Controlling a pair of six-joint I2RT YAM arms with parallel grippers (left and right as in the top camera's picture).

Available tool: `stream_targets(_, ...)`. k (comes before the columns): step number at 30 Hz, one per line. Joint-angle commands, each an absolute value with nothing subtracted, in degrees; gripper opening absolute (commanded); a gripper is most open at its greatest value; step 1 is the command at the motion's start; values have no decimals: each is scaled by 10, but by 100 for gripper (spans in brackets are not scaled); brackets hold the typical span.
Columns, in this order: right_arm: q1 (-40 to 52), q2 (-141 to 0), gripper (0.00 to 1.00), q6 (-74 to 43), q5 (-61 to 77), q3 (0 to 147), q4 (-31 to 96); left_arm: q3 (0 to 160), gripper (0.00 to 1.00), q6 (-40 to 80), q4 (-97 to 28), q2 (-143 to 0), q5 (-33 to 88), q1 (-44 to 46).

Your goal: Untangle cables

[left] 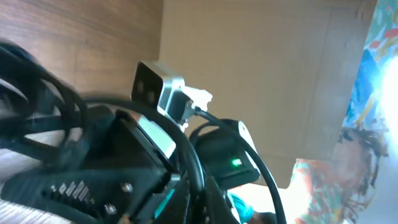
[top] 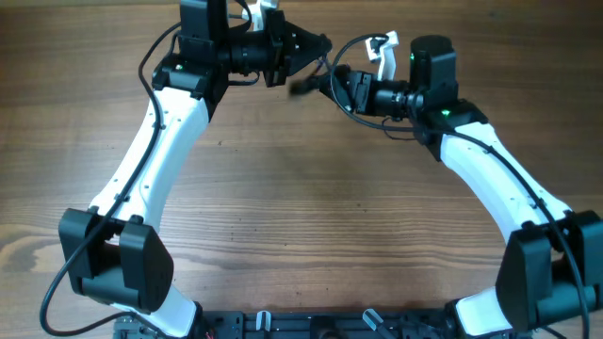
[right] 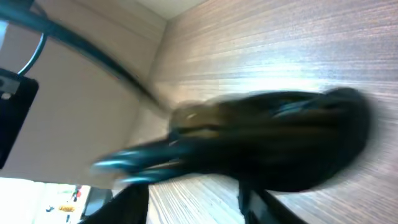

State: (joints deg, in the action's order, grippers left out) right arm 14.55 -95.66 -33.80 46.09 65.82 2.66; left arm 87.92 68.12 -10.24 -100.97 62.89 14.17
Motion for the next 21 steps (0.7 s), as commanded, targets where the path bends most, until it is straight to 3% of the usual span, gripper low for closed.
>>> stream_targets(1,149,-960,37,-365,475,667,11,886,4,714,-98,-1005,658,143)
stream_targets(7,147,-960,33,-378,445,667,48,886,4,753,-25,-1005,651,134)
stream_targets(10,135,-958,33,-376,444,667,72,886,4,694,-33,-1005,648,123)
stream_targets(16,55,-954,33,-351,424,667,161,886,4,563,-148,-1005,649,121)
stream_targets(21,8,-954,33,-300,425,667,213,886,4,382,-288,-1005,631,122)
